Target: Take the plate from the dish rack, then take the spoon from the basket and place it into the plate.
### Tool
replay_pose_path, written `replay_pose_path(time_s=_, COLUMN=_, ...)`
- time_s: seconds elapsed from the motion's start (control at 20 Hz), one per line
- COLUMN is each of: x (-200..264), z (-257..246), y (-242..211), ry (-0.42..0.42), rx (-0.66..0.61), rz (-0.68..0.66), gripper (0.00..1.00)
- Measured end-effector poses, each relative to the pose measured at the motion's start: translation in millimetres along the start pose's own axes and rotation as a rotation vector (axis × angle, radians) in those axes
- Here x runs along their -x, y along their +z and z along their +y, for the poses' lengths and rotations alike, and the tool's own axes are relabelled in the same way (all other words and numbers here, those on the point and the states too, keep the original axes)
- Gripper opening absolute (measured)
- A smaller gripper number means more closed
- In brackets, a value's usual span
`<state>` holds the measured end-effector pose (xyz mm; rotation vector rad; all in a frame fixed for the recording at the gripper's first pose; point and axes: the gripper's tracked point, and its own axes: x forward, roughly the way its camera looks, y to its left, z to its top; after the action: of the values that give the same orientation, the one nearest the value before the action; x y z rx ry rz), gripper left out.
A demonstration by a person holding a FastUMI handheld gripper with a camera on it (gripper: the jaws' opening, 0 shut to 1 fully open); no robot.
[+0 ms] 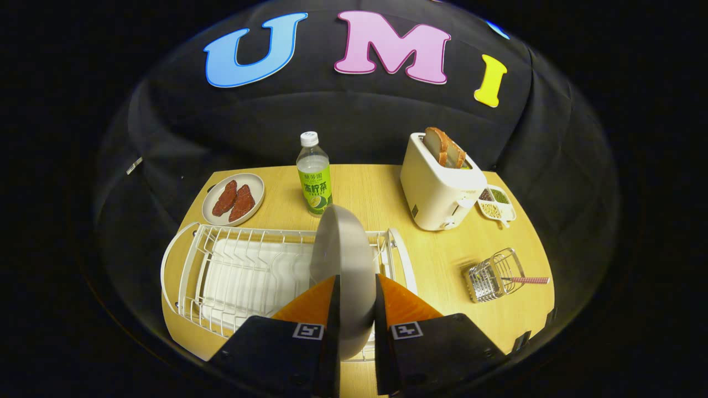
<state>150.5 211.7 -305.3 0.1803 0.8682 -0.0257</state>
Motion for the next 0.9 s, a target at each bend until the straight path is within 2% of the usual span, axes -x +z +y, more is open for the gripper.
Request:
replay_pose_path(time_s=0.1, x=4.6, z=-6.4, y=15.7, ry=-0.053, rx=0.095, rz=-0.044, gripper=0.25)
replay_pose_path(time_s=0.2, x=11.6, z=-7.3, y=24.8, ry=-0.071, rx=0.128, rz=-0.074, gripper=0.25)
replay_pose_path(time_s=0.25, x=12.6, z=-9.5, y=29.8, ry=-0.068, rx=0.111, rz=-0.089, gripper=0.25)
replay_pose_path(time_s=0.35, x=22.2, z=-2.0, y=28.8, ry=0.007, rx=0.016, rz=-0.074, gripper=0.21)
replay_pose_path(time_s=0.6, x=48.3, z=-24.2, y=25.5, ry=0.086, rx=-0.107, rz=-0.072, gripper=0.21)
replay_pose_path(time_s=0.9, x=89.0, z=-89.3, y=-15.2, ry=0.156, rx=-0.282, rz=-0.033, gripper=0.21)
